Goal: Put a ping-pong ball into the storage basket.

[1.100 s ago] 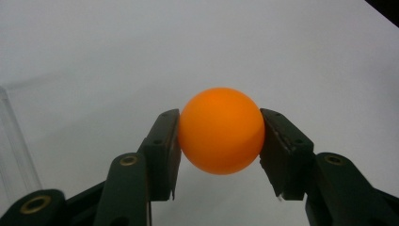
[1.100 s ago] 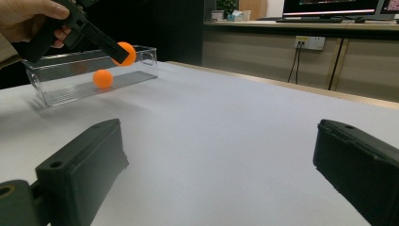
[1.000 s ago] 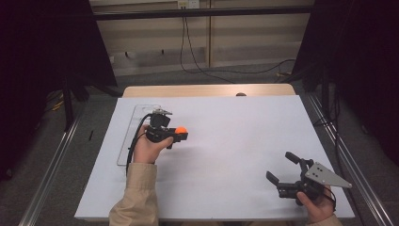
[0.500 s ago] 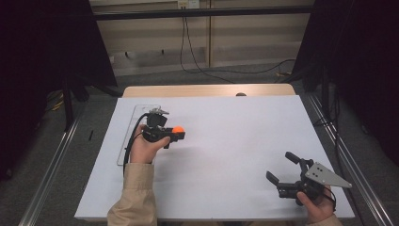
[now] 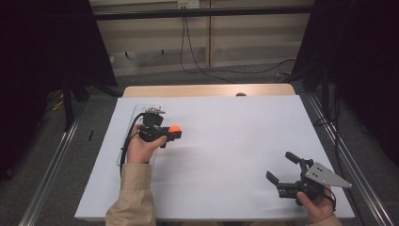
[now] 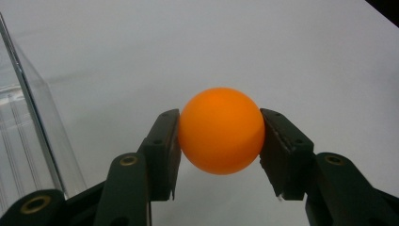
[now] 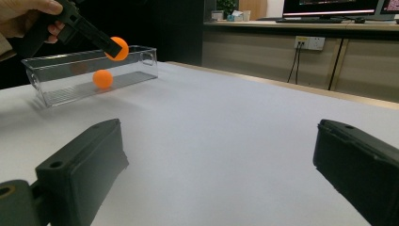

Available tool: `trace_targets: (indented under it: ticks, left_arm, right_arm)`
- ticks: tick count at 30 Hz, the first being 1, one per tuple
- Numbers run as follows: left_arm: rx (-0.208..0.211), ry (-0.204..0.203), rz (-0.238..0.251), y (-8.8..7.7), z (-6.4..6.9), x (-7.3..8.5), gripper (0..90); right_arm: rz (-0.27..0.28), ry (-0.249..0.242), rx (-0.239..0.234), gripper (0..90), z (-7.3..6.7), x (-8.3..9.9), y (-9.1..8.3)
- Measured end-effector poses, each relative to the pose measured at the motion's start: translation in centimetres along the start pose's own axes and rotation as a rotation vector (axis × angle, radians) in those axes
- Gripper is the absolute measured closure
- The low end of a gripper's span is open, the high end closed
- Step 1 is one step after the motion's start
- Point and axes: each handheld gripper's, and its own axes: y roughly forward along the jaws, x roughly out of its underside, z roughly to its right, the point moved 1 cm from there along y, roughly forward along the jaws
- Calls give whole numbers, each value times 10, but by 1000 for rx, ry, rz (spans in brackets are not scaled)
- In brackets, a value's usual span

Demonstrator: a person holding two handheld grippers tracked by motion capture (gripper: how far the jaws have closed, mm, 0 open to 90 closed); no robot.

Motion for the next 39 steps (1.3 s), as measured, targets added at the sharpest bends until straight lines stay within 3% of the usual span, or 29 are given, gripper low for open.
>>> trace_targets:
  ticks: [39]
  left_arm:
    - [-42, -17, 15, -14, -12, 3, 509]
  right_arm:
    - [-2, -4, 0, 18, 0, 0, 0]
